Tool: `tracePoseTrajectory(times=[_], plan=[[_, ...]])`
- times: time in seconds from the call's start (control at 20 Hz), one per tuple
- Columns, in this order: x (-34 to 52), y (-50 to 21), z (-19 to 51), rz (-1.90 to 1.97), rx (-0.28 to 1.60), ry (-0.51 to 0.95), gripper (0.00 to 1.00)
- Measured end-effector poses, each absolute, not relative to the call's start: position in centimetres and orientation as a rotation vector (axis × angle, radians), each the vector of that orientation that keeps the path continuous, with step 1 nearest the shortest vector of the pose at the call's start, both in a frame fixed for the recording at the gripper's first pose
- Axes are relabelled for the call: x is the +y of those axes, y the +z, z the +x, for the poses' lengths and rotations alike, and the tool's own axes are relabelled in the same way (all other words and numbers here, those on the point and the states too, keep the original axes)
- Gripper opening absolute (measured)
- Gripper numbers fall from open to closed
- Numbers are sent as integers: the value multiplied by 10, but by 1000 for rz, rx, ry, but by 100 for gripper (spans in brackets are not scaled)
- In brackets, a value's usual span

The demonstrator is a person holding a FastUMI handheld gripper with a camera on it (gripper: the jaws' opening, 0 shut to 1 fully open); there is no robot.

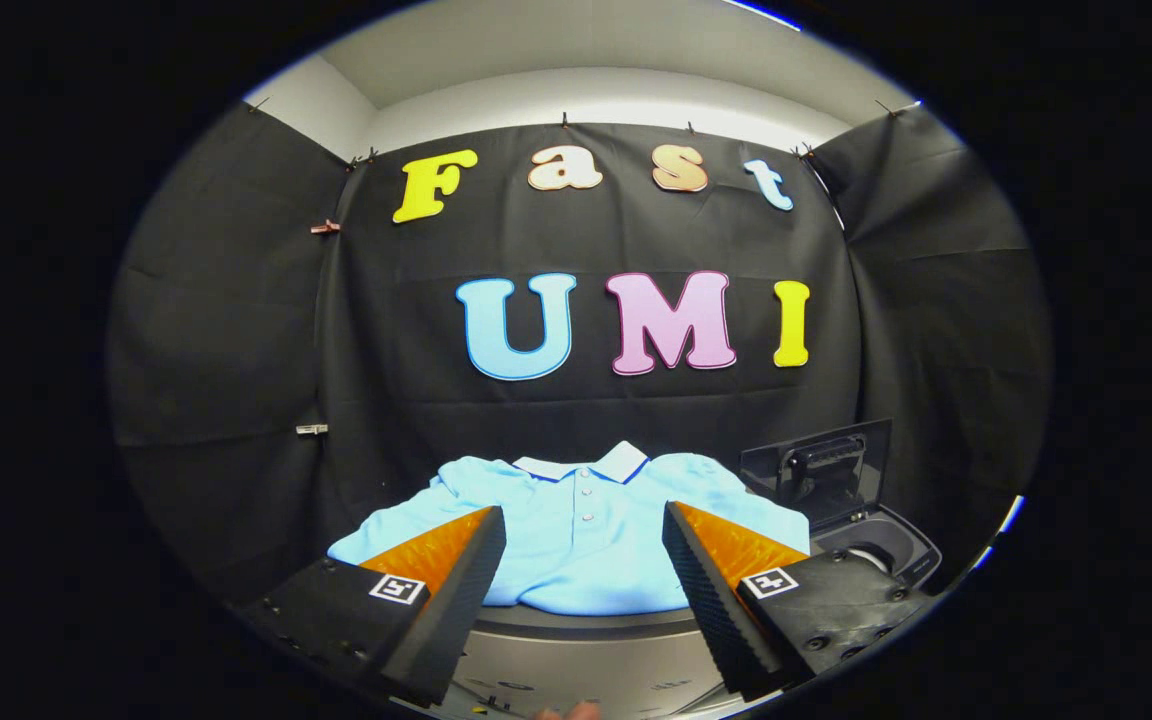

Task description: Put the clothes into the washing machine and then close the washing machine lid.

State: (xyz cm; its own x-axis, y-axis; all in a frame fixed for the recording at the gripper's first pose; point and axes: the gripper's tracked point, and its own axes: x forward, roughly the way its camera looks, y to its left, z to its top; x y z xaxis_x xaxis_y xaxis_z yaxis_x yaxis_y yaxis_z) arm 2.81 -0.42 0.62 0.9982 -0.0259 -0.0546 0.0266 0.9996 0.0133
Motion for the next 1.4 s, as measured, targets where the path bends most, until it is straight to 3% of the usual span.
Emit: tracePoseTrajectory(times=[0.7, 1.4], plan=[[-4, 10, 138, 0, 294, -44, 99], [-10, -71, 211, 44, 720, -69, 100]])
